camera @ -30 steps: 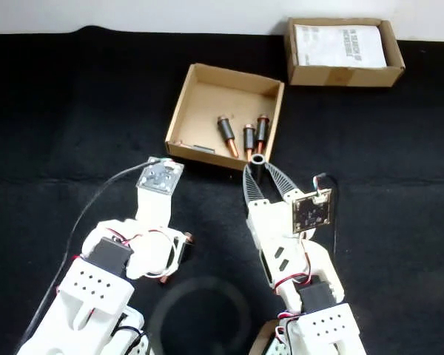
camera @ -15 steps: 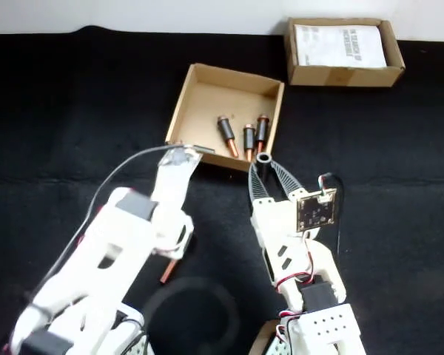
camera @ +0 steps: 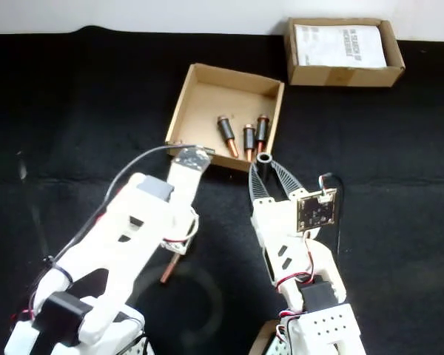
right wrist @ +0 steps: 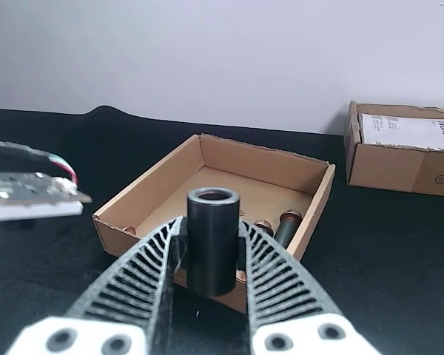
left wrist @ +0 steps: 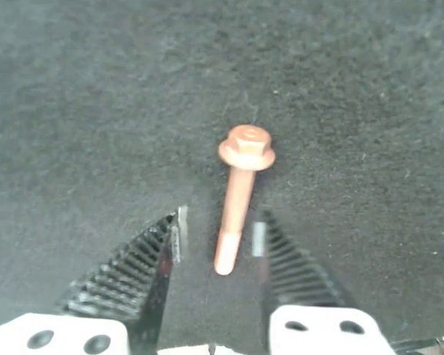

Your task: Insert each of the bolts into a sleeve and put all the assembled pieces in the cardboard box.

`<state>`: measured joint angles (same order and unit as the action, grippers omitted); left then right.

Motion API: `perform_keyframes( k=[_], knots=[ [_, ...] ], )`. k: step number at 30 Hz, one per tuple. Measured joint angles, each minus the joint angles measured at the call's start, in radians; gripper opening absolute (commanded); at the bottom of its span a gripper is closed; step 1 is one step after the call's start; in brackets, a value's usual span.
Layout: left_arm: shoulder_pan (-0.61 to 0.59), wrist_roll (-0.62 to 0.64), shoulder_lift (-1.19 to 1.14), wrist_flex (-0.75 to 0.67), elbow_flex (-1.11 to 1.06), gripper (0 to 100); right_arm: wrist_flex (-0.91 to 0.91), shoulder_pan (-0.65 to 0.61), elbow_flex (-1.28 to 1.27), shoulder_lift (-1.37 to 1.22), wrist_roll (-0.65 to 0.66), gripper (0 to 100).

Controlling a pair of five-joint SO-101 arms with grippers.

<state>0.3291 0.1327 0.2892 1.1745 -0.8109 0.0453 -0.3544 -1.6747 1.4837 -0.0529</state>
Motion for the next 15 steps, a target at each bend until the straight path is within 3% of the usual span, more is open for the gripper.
perform_keyframes(
  k=[7,15],
  knots=[
    [0.003,0.0,-0.002,-0.095,-0.028,24,0.0,0.0,0.0,0.0,0.0,0.7],
    [0.005,0.0,-0.002,-0.097,-0.034,24,0.0,0.017,0.0,0.0,0.0,0.7]
  ],
)
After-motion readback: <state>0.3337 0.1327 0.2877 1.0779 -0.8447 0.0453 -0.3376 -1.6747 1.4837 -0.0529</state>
